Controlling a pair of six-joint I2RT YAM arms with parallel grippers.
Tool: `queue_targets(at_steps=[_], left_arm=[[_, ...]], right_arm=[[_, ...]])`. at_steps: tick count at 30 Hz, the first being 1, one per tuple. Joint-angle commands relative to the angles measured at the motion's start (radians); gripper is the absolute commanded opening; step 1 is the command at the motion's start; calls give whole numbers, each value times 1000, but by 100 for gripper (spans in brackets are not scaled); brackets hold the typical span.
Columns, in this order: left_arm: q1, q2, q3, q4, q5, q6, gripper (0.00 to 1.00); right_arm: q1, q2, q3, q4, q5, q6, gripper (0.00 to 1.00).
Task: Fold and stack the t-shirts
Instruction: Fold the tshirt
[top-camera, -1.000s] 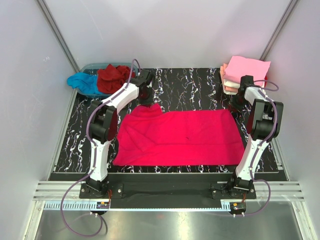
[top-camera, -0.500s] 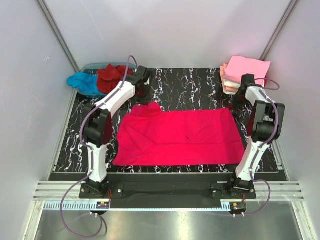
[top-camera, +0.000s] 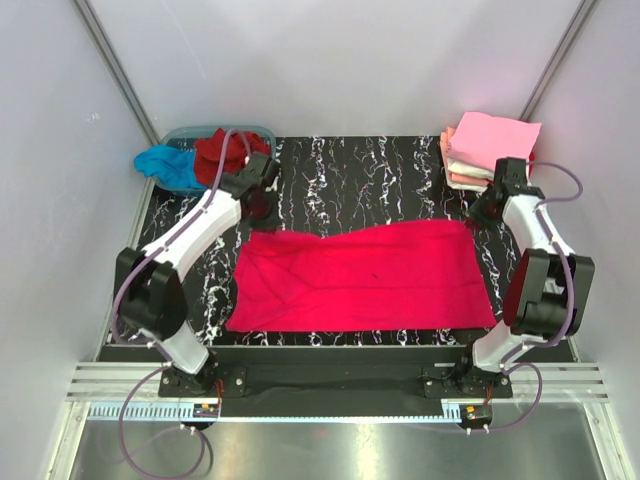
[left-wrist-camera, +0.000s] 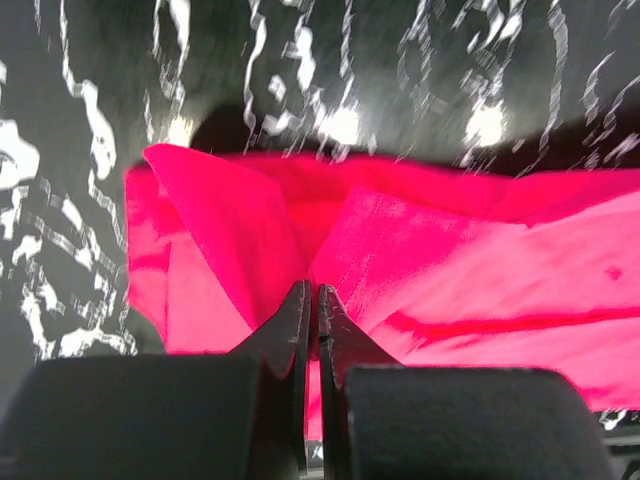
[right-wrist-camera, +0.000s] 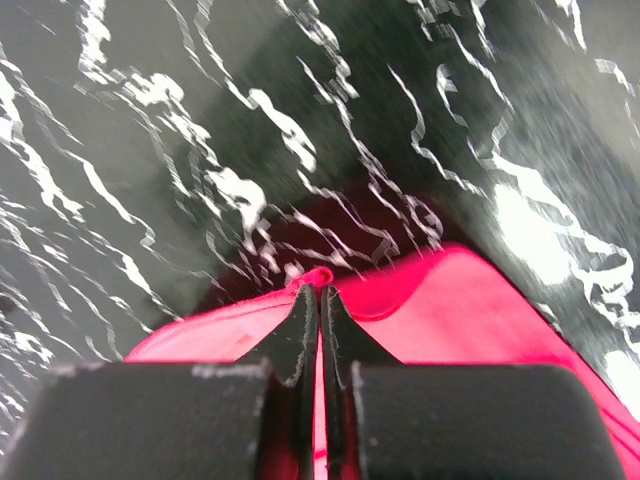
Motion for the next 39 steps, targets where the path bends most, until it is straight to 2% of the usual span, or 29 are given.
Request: queue_targets(at_steps=[1, 7, 17, 25, 30, 33, 34, 35, 36, 37, 38, 39], left_arm=[[-13, -103, -69, 12, -38, -18, 0], [-42, -189, -160, -8, -58, -31, 0], [-105, -240, -264, -31, -79, -43, 0], [-156, -286, -345, -31, -76, -78, 0], [-194, -318, -419, -37, -53, -116, 0], [-242, -358, -506, 0, 22, -146, 8], [-249, -364, -532, 27, 48, -155, 15], [-257, -371, -557, 38, 74, -164, 34], [-265, -378, -604, 44, 74, -172, 45], [-275, -393, -627, 60, 74, -185, 52], [-279, -403, -647, 66, 103, -193, 63], [-279, -413, -676, 70, 103, -198, 65]], right_arm=[[1, -65, -73, -5, 37, -17, 0], [-18, -119, -152, -2, 69, -17, 0], [-96, -229, -242, -7, 99, -13, 0], [-99, -306, -325, -24, 132, 26, 0], [-113, -324, -391, -30, 171, 104, 0], [-163, -334, -422, -25, 192, 130, 0], [-194, -329, -422, -22, 185, 127, 0], [-205, -324, -422, -22, 172, 124, 0], [-212, -308, -414, -25, 161, 109, 11], [-215, -300, -408, -24, 152, 101, 28], [-216, -292, -404, -27, 140, 93, 41], [-216, -292, -402, -27, 133, 89, 53]])
